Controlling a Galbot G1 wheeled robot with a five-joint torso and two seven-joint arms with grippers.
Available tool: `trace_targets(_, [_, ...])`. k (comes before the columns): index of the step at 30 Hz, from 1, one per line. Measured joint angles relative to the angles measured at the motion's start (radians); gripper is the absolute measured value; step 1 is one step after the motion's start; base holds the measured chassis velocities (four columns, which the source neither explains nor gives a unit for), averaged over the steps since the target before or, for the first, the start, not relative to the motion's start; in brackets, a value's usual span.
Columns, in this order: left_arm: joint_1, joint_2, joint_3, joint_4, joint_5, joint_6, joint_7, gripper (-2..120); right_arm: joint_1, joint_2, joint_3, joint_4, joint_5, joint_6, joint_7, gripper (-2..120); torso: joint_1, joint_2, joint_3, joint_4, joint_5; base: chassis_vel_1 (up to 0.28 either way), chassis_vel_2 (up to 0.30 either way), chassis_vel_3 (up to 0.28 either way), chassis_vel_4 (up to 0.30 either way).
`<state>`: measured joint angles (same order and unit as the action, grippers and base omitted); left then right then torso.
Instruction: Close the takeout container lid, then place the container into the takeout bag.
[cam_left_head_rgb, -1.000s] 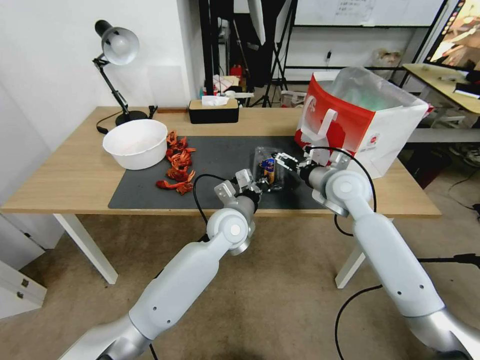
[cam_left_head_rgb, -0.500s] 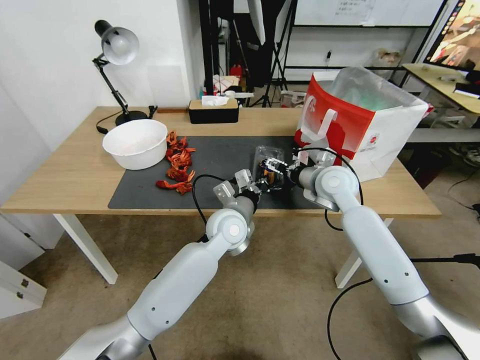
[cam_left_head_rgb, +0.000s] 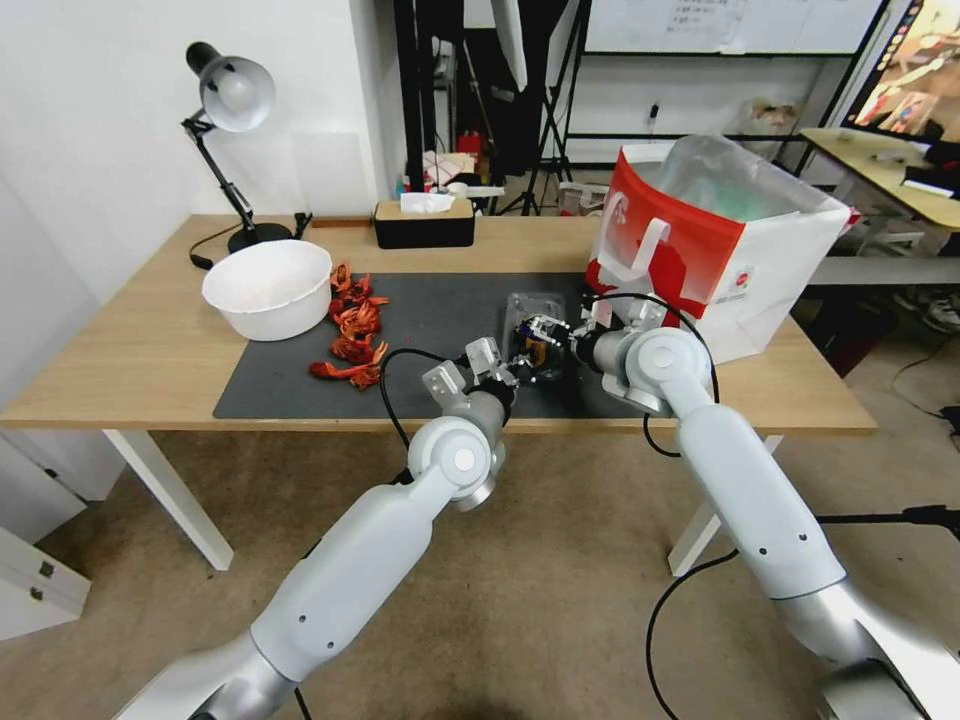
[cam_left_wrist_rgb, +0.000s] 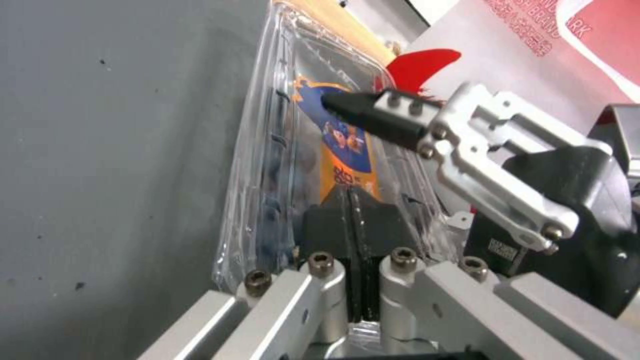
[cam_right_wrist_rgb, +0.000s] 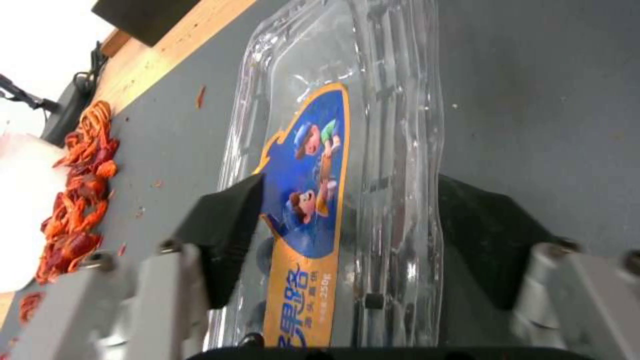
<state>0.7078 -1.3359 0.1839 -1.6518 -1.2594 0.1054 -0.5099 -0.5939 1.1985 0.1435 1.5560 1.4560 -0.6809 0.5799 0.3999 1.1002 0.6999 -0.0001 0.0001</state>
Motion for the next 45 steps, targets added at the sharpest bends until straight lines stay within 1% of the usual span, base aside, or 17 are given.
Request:
trace_targets(1, [-0.001,0.001,0.0,0.0,0.0,0.0,-0.001,0,-0.003,0.0,0.002,0.0,0.002,-0.003,-0.003,55,0.0,0.0,0.0,0.0001,0.0,0.0,0.0,0.0,0.0])
trace_targets(2, [-0.001,0.001,0.0,0.0,0.0,0.0,-0.001,0,-0.003,0.0,0.002,0.0,0.002,-0.003,-0.003,55,0.0,0.0,0.0,0.0001,0.0,0.0,0.0,0.0,0.0])
trace_targets(5, [-0.004,0.001,0.0,0.0,-0.001,-0.002,-0.002,0,-0.007,0.0,0.005,0.001,0.008,-0.008,-0.004,39,0.0,0.0,0.0,0.0002,0.0001,0.0,0.0,0.0,0.0])
trace_targets(6, [-0.004,0.001,0.0,0.0,-0.001,-0.002,-0.002,0,-0.007,0.0,0.005,0.001,0.008,-0.008,-0.004,39,0.0,0.0,0.0,0.0002,0.0001,0.0,0.0,0.0,0.0])
trace_targets(7, [-0.004,0.002,0.0,0.0,-0.001,-0.003,-0.002,0,-0.008,0.0,0.004,0.002,0.009,-0.009,-0.005,36,0.0,0.0,0.0,0.0003,0.0002,0.0,0.0,0.0,0.0])
trace_targets(9, [-0.004,0.004,-0.001,0.0,-0.001,-0.004,-0.002,0,-0.008,0.0,0.005,0.004,0.011,-0.011,-0.005,25,0.0,0.0,0.0,0.0004,0.0002,0.0,0.0,0.0,0.0])
trace_targets(10, [-0.004,0.004,-0.001,0.0,-0.001,-0.004,-0.002,0,-0.008,0.0,0.005,0.004,0.011,-0.011,-0.005,25,0.0,0.0,0.0,0.0004,0.0002,0.0,0.0,0.0,0.0])
trace_targets(12, [-0.002,0.006,-0.002,-0.005,-0.002,-0.004,-0.002,0,-0.009,-0.002,0.008,0.004,0.013,-0.011,-0.006,18,0.0,0.0,0.0,0.0005,-0.0001,0.0,0.0,0.0,0.0])
trace_targets(13, [-0.001,0.009,-0.003,-0.007,-0.002,-0.004,-0.002,0,-0.009,-0.003,0.01,0.005,0.014,-0.011,-0.006,11,0.0,0.0,0.0,0.0005,0.0,0.0,0.0,0.0,0.0])
trace_targets(14, [-0.001,0.009,-0.003,-0.007,-0.002,-0.004,-0.002,0,-0.009,-0.003,0.01,0.005,0.014,-0.011,-0.006,11,0.0,0.0,0.0,0.0005,0.0,0.0,0.0,0.0,0.0])
trace_targets(16, [0.002,0.014,-0.005,-0.012,-0.002,-0.004,-0.001,0,-0.01,-0.005,0.011,0.008,0.016,-0.011,-0.007,3,0.0,0.0,0.0,0.0006,0.0,0.0,0.0,0.0,0.0])
trace_targets(18, [0.003,0.018,-0.008,-0.015,-0.002,-0.004,0.001,0,-0.01,-0.007,0.014,0.009,0.017,-0.011,-0.007,0,0.0,0.0,0.0,0.0006,0.0,0.0,0.0,0.0,0.0])
trace_targets(32, [0.038,0.038,-0.026,-0.045,0.01,0.001,0.014,0,-0.005,-0.012,0.018,0.01,0.022,-0.01,-0.008,0,0.0,0.0,0.0,0.0,-0.0002,0.0,0.0,0.0,0.0])
trace_targets(37, [0.067,0.056,-0.04,-0.078,0.018,0.004,0.017,0,-0.003,-0.009,0.017,0.008,0.025,-0.006,-0.008,0,0.0,0.0,0.0,0.0,-0.0002,0.0,0.0,0.0,0.0])
trace_targets(41, [0.096,0.075,-0.052,-0.115,0.021,0.005,0.019,0,0.0,-0.007,0.017,0.005,0.027,-0.004,-0.008,0,0.0,0.0,0.0,0.0,-0.0002,0.0,0.0,0.0,0.0])
trace_targets(43, [0.126,0.095,-0.068,-0.15,0.022,0.005,0.023,0,0.0,-0.004,0.018,0.004,0.029,-0.001,-0.008,0,0.0,0.0,0.0,0.0,-0.0003,0.0,0.0,0.0,0.0])
trace_targets(45, [0.132,0.1,-0.071,-0.158,0.023,0.005,0.023,0,0.0,-0.003,0.018,0.004,0.029,-0.001,-0.008,0,0.0,0.0,0.0,0.0,-0.0003,0.0,0.0,0.0,0.0])
